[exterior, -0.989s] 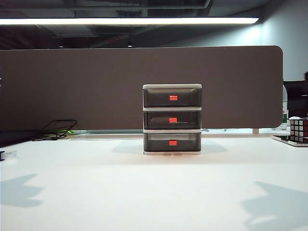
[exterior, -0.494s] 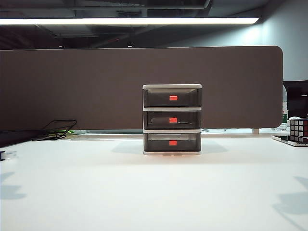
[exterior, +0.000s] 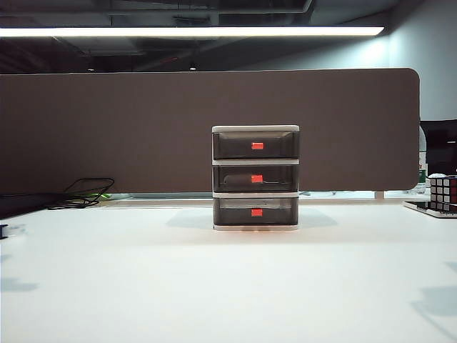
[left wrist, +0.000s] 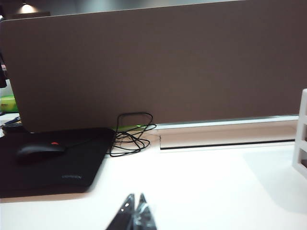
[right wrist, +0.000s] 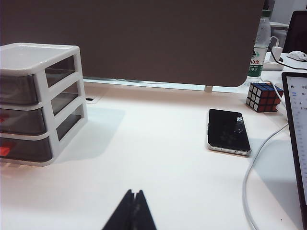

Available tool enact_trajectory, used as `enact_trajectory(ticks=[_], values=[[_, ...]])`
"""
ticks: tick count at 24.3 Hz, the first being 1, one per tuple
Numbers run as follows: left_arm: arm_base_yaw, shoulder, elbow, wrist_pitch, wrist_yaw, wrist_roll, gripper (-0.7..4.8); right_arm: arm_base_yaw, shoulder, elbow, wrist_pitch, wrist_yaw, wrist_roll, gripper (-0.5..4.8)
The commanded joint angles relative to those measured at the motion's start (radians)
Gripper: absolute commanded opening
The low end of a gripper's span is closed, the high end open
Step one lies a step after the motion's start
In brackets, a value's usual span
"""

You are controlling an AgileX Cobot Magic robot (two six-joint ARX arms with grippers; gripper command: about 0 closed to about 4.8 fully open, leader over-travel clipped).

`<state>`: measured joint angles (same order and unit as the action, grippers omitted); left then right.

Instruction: Open the second layer of the drawer on the table, pick up the earphone case on the table and put it in, and finally close the drawer.

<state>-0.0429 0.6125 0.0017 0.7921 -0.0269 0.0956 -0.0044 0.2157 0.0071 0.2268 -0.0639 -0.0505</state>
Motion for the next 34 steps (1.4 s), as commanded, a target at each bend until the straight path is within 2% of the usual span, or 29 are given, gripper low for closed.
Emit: enact_trajectory(ticks=[1, 11, 18, 23, 26, 28, 30, 34], values=[[0.002, -0.001, 0.005, -0.032, -0.013, 0.001, -0.05, 0.0, -0.002, -0.006, 0.008, -0.004, -0.002, -0.04], [0.001, -0.001, 0.005, -0.08, -0.018, 0.001, -0.05, 0.0, -0.002, -0.006, 0.002, -0.005, -0.002, -0.04], [-0.005, -0.22, 0.005, -0.265, -0.006, 0.002, -0.05, 0.0, -0.002, -0.006, -0.006, -0.005, -0.002, -0.04], [0.011, -0.378, 0.006, -0.366, -0.047, 0.005, -0.05, 0.0, -0.002, -0.006, -0.015, -0.005, -0.002, -0.04], [0.039, -0.444, 0.006, -0.454, -0.036, -0.008, -0.05, 0.0, -0.002, -0.006, -0.015, -0.005, -0.002, -0.04], [0.061, -0.497, 0.006, -0.578, -0.036, -0.066, -0.05, 0.0, -0.002, -0.006, -0.016, -0.005, -0.002, -0.04], [0.063, -0.53, 0.006, -0.649, -0.034, -0.074, -0.05, 0.0, -0.002, -0.006, -0.016, -0.005, -0.002, -0.04], [0.082, -0.584, 0.006, -0.707, 0.01, -0.074, -0.05, 0.0, -0.002, -0.006, -0.016, -0.005, -0.002, -0.04]])
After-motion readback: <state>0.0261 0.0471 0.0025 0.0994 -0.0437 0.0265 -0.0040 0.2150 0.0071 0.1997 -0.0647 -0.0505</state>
